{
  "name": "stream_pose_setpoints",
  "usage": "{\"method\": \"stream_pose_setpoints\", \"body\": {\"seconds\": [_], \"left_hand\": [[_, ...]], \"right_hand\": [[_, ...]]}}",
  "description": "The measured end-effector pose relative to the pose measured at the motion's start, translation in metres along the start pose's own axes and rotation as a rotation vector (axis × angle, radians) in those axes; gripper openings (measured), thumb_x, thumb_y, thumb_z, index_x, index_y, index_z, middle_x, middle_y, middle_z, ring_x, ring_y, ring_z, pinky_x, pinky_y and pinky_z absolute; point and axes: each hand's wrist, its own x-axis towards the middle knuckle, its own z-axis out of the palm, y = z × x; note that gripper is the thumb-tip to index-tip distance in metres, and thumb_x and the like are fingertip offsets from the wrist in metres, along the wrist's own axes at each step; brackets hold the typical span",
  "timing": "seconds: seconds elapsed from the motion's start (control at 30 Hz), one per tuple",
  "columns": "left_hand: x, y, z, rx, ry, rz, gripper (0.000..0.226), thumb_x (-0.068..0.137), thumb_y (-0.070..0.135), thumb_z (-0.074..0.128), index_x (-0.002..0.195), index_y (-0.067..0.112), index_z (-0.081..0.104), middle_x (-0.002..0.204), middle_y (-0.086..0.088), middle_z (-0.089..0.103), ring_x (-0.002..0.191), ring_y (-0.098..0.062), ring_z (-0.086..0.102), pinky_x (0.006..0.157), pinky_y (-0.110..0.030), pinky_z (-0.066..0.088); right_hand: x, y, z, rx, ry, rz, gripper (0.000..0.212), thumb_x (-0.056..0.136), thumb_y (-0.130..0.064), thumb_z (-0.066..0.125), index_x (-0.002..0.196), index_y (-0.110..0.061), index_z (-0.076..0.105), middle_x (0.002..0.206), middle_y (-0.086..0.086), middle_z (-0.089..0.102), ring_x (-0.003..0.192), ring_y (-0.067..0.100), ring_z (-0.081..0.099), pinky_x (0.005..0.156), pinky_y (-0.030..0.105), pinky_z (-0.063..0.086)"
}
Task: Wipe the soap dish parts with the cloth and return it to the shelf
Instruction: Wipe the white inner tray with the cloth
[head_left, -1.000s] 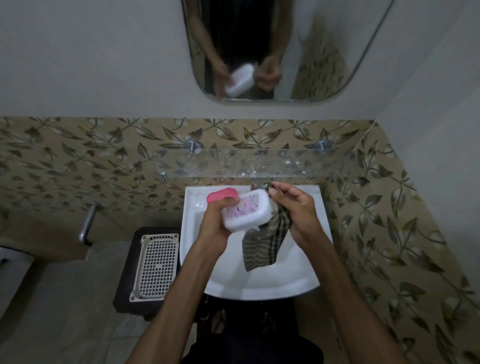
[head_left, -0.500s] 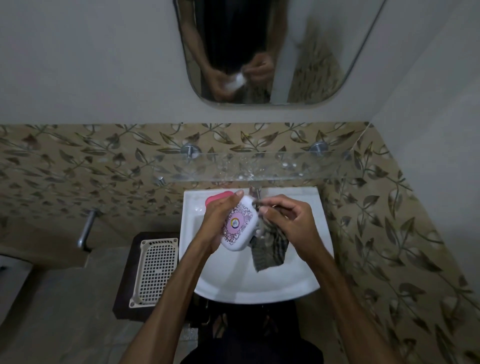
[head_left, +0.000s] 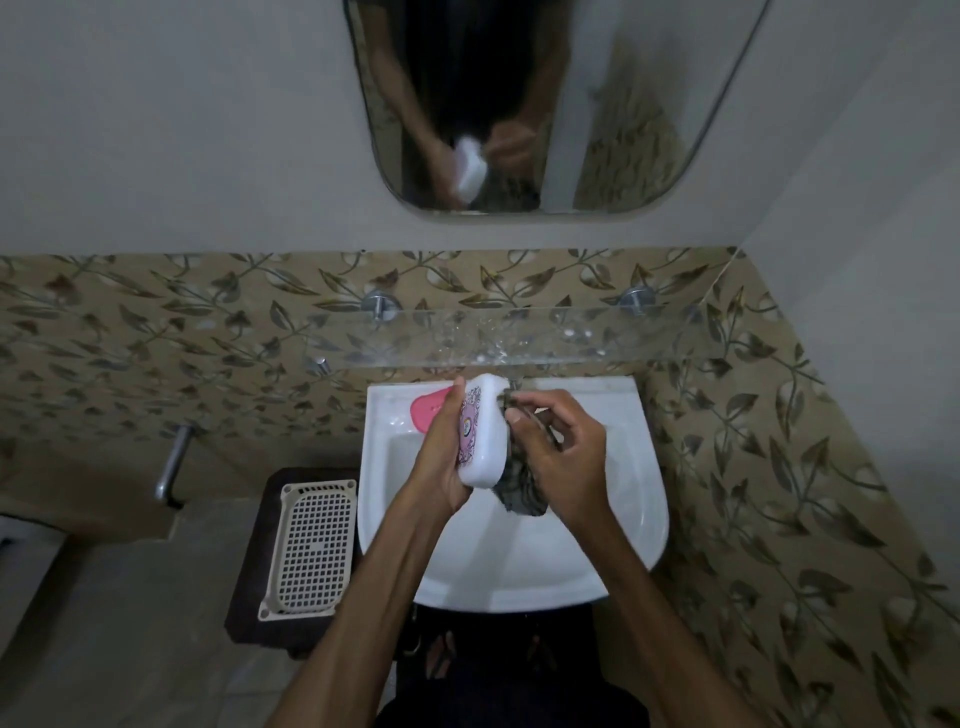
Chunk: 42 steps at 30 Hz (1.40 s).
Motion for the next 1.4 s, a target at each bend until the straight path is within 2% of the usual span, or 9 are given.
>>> {"method": "stream_pose_setpoints", "body": {"seconds": [0.2, 0.37, 0.47, 0.6, 0.73, 0.93, 1.13, 1.27, 1.4], "left_hand": [[-0.005, -0.001, 0.003, 0.121, 0.029, -0.021, 0.037, 0.104, 0.051, 0.056, 0.107, 0.018, 0.073, 0.094, -0.002, 0.080, 0.077, -0.014, 0.077, 0.073, -0.032, 0.061], [-0.005, 0.009, 0.004, 0.099, 0.077, 0.009, 0.041, 0.106, 0.046, 0.055, 0.100, 0.010, 0.073, 0.083, -0.013, 0.078, 0.068, -0.022, 0.076, 0.061, -0.030, 0.061], [-0.004, 0.004, 0.009, 0.008, 0.130, 0.024, 0.040, 0.105, 0.045, 0.056, 0.100, 0.008, 0.071, 0.080, -0.012, 0.078, 0.066, -0.021, 0.075, 0.067, -0.033, 0.061], [-0.007, 0.003, 0.007, -0.129, 0.157, -0.036, 0.050, 0.104, 0.051, 0.055, 0.118, 0.004, 0.067, 0.102, -0.017, 0.071, 0.084, -0.028, 0.068, 0.085, -0.042, 0.055], [-0.003, 0.003, 0.011, -0.171, 0.240, -0.011, 0.044, 0.104, 0.049, 0.056, 0.111, 0.007, 0.067, 0.094, -0.013, 0.069, 0.078, -0.025, 0.065, 0.074, -0.041, 0.056], [0.001, 0.004, 0.009, -0.268, 0.242, 0.032, 0.063, 0.106, 0.049, 0.053, 0.147, 0.002, 0.054, 0.146, -0.025, 0.059, 0.117, -0.035, 0.060, 0.116, -0.057, 0.043], [-0.003, 0.001, 0.017, -0.314, 0.343, 0.057, 0.066, 0.099, 0.056, 0.060, 0.143, 0.007, 0.058, 0.140, -0.020, 0.065, 0.119, -0.037, 0.065, 0.100, -0.049, 0.054], [-0.005, 0.003, 0.023, -0.431, 0.299, 0.052, 0.070, 0.101, 0.057, 0.057, 0.152, 0.011, 0.048, 0.149, -0.016, 0.056, 0.130, -0.037, 0.059, 0.102, -0.050, 0.052], [-0.019, -0.001, 0.032, -0.466, 0.244, 0.083, 0.055, 0.107, 0.048, 0.048, 0.138, 0.004, 0.057, 0.115, -0.019, 0.072, 0.089, -0.029, 0.071, 0.067, -0.037, 0.055]], "right_hand": [[0.020, -0.008, -0.011, -0.022, 0.002, 0.014, 0.028, 0.094, -0.004, 0.077, 0.105, -0.029, 0.078, 0.105, -0.008, 0.076, 0.100, 0.005, 0.072, 0.088, 0.018, 0.055], [-0.008, -0.005, -0.003, -0.052, -0.196, -0.124, 0.020, 0.093, -0.007, 0.077, 0.107, -0.020, 0.083, 0.103, -0.002, 0.074, 0.099, 0.016, 0.072, 0.085, 0.030, 0.058], [0.000, -0.001, -0.005, -0.057, -0.080, -0.022, 0.021, 0.094, -0.005, 0.077, 0.107, -0.021, 0.082, 0.105, -0.002, 0.076, 0.101, 0.013, 0.073, 0.089, 0.036, 0.060], [-0.011, -0.002, 0.001, -0.074, -0.144, -0.094, 0.022, 0.093, -0.003, 0.078, 0.108, -0.019, 0.082, 0.105, -0.002, 0.074, 0.101, 0.015, 0.073, 0.089, 0.034, 0.060], [-0.009, 0.001, -0.007, -0.073, -0.121, 0.005, 0.022, 0.092, -0.002, 0.079, 0.106, -0.018, 0.083, 0.103, -0.003, 0.075, 0.100, 0.012, 0.073, 0.086, 0.028, 0.058], [-0.033, -0.004, 0.004, -0.079, -0.188, -0.117, 0.017, 0.092, -0.006, 0.080, 0.105, -0.015, 0.083, 0.099, 0.001, 0.073, 0.093, 0.013, 0.074, 0.081, 0.031, 0.059], [-0.029, -0.002, 0.014, -0.081, 0.021, -0.001, 0.021, 0.092, -0.007, 0.081, 0.109, -0.020, 0.082, 0.107, -0.001, 0.070, 0.102, 0.011, 0.072, 0.087, 0.016, 0.054], [-0.034, 0.006, 0.015, -0.002, 0.061, 0.184, 0.020, 0.093, -0.008, 0.080, 0.109, -0.020, 0.082, 0.112, 0.001, 0.074, 0.106, 0.014, 0.073, 0.092, 0.031, 0.060], [-0.019, 0.001, 0.011, 0.282, 0.079, 0.456, 0.014, 0.096, -0.006, 0.076, 0.106, -0.015, 0.080, 0.104, 0.004, 0.082, 0.094, 0.017, 0.078, 0.076, 0.029, 0.062]]}}
